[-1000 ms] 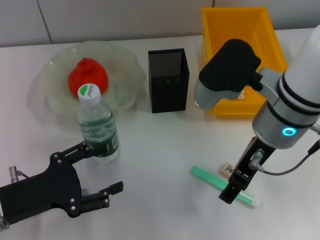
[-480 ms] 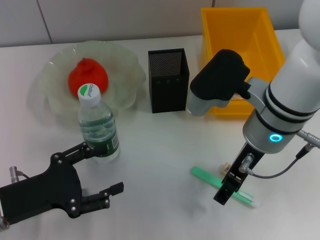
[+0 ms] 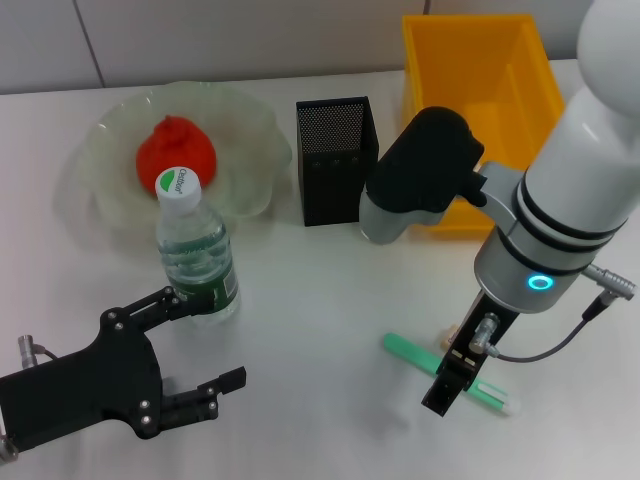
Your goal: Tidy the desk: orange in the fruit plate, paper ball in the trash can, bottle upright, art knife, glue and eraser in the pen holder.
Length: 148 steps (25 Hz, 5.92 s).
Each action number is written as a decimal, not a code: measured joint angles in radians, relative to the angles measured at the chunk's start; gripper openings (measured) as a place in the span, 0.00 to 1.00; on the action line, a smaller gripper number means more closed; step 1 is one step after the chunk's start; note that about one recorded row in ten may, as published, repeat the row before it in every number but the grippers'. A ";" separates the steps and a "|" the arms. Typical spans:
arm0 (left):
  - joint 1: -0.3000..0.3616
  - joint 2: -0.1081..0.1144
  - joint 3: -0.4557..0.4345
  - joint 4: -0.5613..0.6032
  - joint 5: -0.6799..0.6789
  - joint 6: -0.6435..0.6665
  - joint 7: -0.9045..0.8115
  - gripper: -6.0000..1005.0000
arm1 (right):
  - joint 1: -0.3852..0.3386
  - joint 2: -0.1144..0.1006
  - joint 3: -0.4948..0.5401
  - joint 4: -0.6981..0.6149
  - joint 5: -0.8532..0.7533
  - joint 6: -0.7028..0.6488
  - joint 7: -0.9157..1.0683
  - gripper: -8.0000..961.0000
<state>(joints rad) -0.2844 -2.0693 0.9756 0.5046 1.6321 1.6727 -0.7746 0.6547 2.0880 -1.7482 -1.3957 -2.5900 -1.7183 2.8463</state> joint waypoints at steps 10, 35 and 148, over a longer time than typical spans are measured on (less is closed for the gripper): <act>0.002 0.000 0.000 0.000 0.001 -0.002 0.001 0.81 | 0.002 0.000 -0.052 -0.017 -0.025 0.017 0.040 0.87; 0.013 -0.001 -0.010 -0.037 -0.046 0.002 -0.029 0.81 | -0.075 -0.007 0.056 -0.272 -0.055 -0.173 -0.971 0.87; -0.162 -0.011 0.196 -0.218 -0.264 -0.024 -0.043 0.81 | 0.378 -0.129 0.440 0.685 0.034 -0.114 -3.286 0.87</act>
<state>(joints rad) -0.4464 -2.0800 1.1720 0.2867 1.3682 1.6489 -0.8178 1.0332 1.9593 -1.3086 -0.7107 -2.5559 -1.8326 -0.4401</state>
